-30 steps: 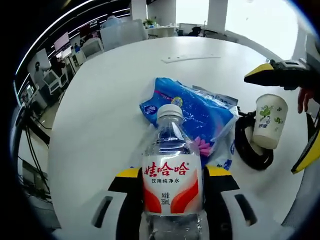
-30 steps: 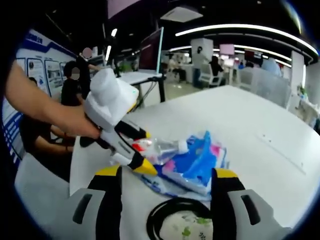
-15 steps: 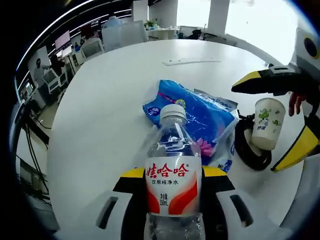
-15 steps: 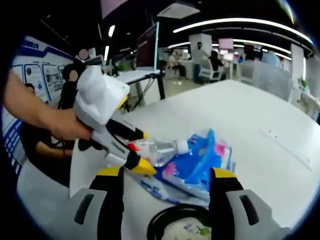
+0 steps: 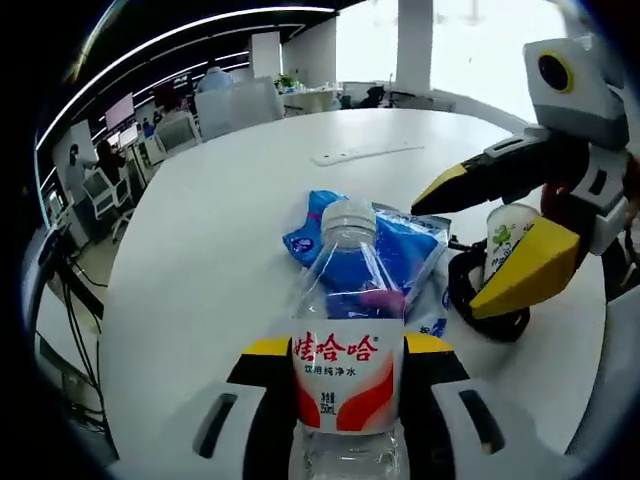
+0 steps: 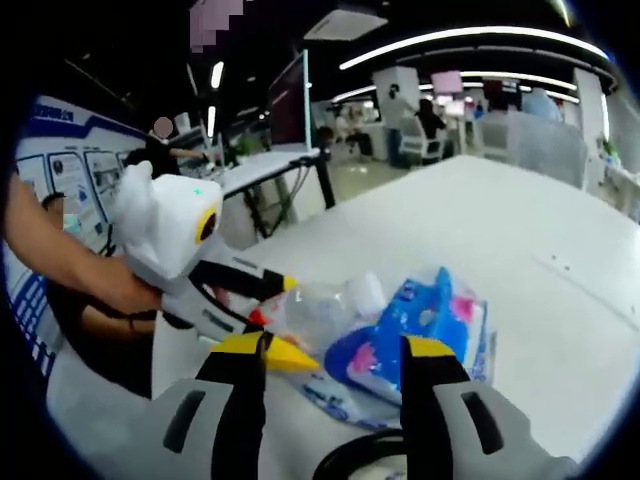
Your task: Arrange the tabletop items into an orderly group along one side of the table until the central work area is clear of visible clutter.
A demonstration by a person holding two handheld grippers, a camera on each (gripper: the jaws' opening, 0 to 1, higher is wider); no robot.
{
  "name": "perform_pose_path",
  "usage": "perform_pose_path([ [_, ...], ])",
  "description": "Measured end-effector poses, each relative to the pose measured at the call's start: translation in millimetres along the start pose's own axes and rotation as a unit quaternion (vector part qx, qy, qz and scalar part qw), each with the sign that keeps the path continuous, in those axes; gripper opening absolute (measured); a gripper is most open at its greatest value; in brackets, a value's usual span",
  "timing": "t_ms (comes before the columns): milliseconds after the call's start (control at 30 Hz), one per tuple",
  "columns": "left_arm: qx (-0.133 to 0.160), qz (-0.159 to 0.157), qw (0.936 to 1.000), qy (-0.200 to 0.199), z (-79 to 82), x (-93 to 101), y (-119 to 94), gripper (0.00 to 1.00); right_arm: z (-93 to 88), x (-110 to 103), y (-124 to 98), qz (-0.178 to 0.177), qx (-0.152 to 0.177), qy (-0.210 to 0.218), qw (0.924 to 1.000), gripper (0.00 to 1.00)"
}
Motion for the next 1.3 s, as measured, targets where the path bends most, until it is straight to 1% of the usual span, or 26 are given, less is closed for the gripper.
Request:
perform_pose_path([
  [200, 0.024, -0.004, 0.9996, 0.017, -3.0, 5.4, -5.4, 0.38, 5.7, -5.2, 2.5, 0.009, 0.007, 0.004, 0.9999, 0.42],
  [333, 0.032, -0.01, 0.9991, 0.025, -4.8, 9.5, -7.3, 0.38, 7.5, -5.7, 3.1, 0.012, 0.009, 0.009, 0.9999, 0.4],
  [400, 0.033, -0.013, 0.999, 0.027, -5.3, 11.4, -7.8, 0.38, 7.9, -6.2, 3.3, 0.018, 0.007, 0.019, 0.9996, 0.36],
  [433, 0.038, -0.013, 0.9986, 0.034, -5.3, 13.3, -8.7, 0.38, 8.0, -6.4, 3.2, 0.019, 0.007, 0.019, 0.9996, 0.35],
  [467, 0.036, -0.017, 0.9989, 0.027, -5.6, 13.0, -9.0, 0.38, 8.0, -6.1, 2.7, 0.018, 0.006, 0.022, 0.9996, 0.35],
  [567, 0.044, -0.018, 0.9985, 0.028, -6.5, 12.9, -10.8, 0.38, 9.9, -5.3, -0.2, 0.018, 0.013, 0.025, 0.9994, 0.32],
  [700, 0.054, -0.022, 0.997, 0.052, -7.3, 16.8, -12.9, 0.39, 12.4, -2.4, -3.5, 0.022, 0.024, 0.045, 0.9985, 0.28],
  [767, 0.057, -0.021, 0.9965, 0.056, -7.5, 18.3, -13.5, 0.39, 13.4, -1.4, -4.5, 0.024, 0.026, 0.053, 0.9979, 0.27],
  [833, 0.061, -0.02, 0.9963, 0.057, -7.5, 19.7, -14.6, 0.39, 14.6, -2.2, -5.5, 0.027, 0.03, 0.06, 0.9973, 0.25],
  [967, 0.074, -0.017, 0.9956, 0.055, -9.6, 20.5, -17.8, 0.39, 16.1, -3.4, -6.3, 0.042, 0.039, 0.089, 0.9943, 0.23],
  [1133, 0.08, -0.018, 0.995, 0.057, -10.4, 22.5, -19.5, 0.39, 15.1, -7.6, -4.6, 0.051, 0.036, 0.095, 0.9935, 0.24],
  [1300, 0.09, -0.023, 0.9942, 0.054, -11.4, 21.5, -21.6, 0.4, 19.2, -7.9, -8.4, 0.059, 0.04, 0.114, 0.991, 0.21],
])
Point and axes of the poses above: the point that each gripper's makers call its tool centre point, and the gripper's own axes: y roughly forward along the fingers, x roughly to its right, z roughly out of its top, the point moved 8 cm from there along -y, roughly backward along the fingers, and after that the axes turned 11 degrees about -x, right-handed, at the moved point
